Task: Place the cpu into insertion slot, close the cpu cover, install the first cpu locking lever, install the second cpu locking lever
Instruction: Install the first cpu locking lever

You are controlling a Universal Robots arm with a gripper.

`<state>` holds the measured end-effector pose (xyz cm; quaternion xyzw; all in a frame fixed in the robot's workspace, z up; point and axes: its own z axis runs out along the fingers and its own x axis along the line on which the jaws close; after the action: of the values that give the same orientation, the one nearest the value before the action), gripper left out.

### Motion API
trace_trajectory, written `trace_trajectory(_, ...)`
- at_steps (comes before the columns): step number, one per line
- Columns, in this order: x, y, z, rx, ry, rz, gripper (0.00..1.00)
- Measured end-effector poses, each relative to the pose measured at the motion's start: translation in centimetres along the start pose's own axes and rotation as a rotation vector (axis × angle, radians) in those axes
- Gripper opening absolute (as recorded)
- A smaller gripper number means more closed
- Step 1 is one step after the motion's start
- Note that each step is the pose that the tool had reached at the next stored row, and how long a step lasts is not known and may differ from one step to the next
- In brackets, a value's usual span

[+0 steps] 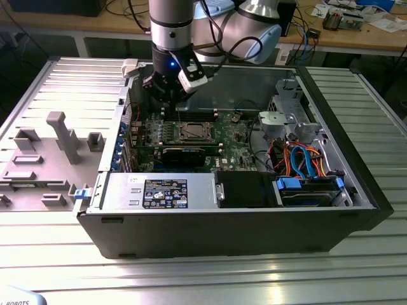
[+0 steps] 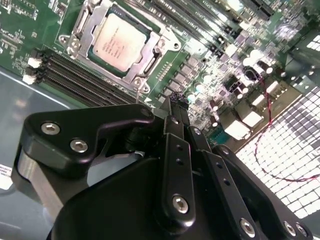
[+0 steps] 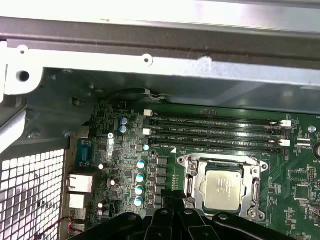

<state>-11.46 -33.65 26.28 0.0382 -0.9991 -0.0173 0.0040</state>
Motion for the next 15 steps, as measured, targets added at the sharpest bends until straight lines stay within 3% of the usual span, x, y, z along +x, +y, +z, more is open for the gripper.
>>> trace_trajectory(1, 0.03, 0.20, 0.00, 0.0006, -0.0053, 0.000, 0.11)
trace_trajectory(3, 0.12, 0.53, 0.02, 0.0007, -0.0087, 0.000, 0.11)
trace_trajectory(15, 0.11, 1.85, 0.10, 0.0010, -0.0117, 0.004, 0.11)
